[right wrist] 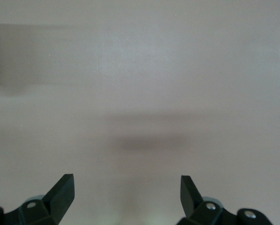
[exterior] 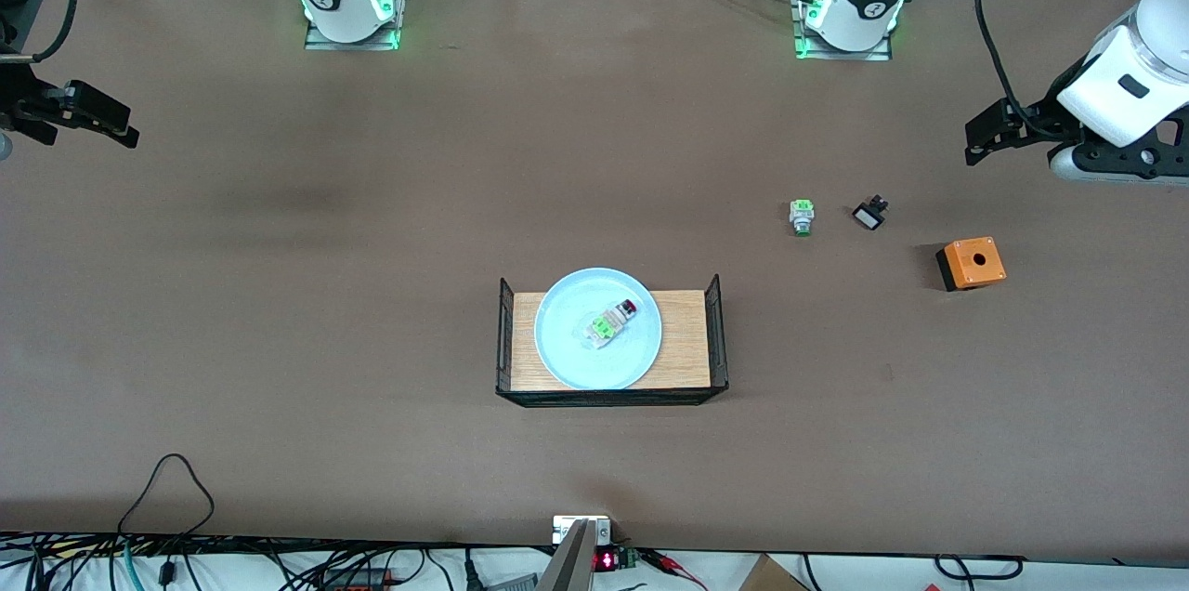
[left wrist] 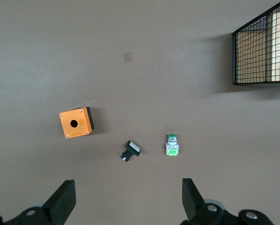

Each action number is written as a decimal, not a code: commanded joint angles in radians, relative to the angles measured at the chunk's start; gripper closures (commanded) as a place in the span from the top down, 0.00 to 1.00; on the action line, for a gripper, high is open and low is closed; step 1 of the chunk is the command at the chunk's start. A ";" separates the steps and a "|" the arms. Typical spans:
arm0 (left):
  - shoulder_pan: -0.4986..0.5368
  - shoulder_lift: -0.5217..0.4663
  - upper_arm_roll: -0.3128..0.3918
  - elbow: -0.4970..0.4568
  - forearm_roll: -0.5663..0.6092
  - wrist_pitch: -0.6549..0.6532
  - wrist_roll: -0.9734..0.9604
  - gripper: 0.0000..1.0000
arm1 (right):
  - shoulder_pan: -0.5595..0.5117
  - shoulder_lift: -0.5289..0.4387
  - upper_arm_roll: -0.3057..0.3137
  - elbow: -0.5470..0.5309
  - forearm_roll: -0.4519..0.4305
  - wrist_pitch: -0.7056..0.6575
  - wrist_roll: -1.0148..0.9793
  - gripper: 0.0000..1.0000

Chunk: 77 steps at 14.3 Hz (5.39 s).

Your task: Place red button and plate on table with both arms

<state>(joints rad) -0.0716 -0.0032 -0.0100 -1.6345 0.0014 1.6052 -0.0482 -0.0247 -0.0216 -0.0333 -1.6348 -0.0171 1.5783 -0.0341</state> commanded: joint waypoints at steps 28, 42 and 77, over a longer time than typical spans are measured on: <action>-0.149 0.359 -0.243 0.235 -0.080 0.105 0.045 1.00 | -0.006 -0.009 0.001 0.003 0.003 -0.011 -0.003 1.00; -0.450 0.712 -0.160 0.372 0.196 0.734 0.030 1.00 | -0.003 -0.009 0.006 0.004 0.003 -0.012 -0.003 1.00; -0.413 0.626 -0.160 0.341 0.057 0.630 0.065 0.19 | -0.001 -0.011 0.007 0.006 0.005 -0.008 -0.003 1.00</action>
<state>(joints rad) -0.4931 0.7164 -0.1700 -1.2761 0.1045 2.3365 0.0225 -0.0240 -0.0220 -0.0293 -1.6333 -0.0170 1.5780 -0.0341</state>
